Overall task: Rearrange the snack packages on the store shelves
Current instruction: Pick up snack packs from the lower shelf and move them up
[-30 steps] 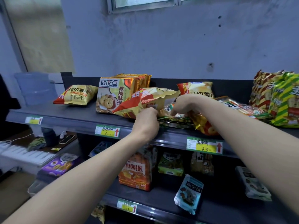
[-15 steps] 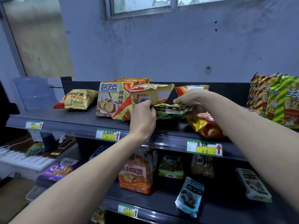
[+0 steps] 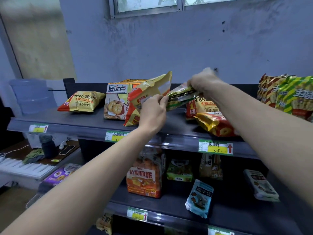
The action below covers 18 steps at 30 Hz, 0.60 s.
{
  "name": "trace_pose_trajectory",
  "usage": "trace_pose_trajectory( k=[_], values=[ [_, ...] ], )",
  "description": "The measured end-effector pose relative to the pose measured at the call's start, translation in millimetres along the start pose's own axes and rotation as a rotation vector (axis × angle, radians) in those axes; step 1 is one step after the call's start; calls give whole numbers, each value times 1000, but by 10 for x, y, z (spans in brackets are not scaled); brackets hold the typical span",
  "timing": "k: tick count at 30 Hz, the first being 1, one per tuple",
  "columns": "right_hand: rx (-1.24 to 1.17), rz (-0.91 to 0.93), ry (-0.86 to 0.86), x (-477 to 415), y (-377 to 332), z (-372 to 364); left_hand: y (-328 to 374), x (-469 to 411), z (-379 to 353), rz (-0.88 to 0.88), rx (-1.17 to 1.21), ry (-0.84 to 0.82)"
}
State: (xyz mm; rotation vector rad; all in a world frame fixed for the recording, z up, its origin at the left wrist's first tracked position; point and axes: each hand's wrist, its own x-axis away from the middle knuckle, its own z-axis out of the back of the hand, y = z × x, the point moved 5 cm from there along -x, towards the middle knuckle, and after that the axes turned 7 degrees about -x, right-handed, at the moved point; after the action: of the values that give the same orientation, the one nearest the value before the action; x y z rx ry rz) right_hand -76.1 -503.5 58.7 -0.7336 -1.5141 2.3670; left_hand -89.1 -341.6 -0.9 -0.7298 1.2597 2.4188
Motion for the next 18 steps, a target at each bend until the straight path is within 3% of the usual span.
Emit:
trace_pose_trajectory(
  k=[4, 11, 18],
  values=[
    [23, 72, 121, 99, -60, 142, -35, -36, -76, 32, 157, -171],
    [-30, -66, 227, 538, 266, 447, 2, 85, -209, 55, 320, -416],
    [-13, -40, 462, 1007, 434, 786, 207, 340, -395, 35, 498, -623]
  ],
)
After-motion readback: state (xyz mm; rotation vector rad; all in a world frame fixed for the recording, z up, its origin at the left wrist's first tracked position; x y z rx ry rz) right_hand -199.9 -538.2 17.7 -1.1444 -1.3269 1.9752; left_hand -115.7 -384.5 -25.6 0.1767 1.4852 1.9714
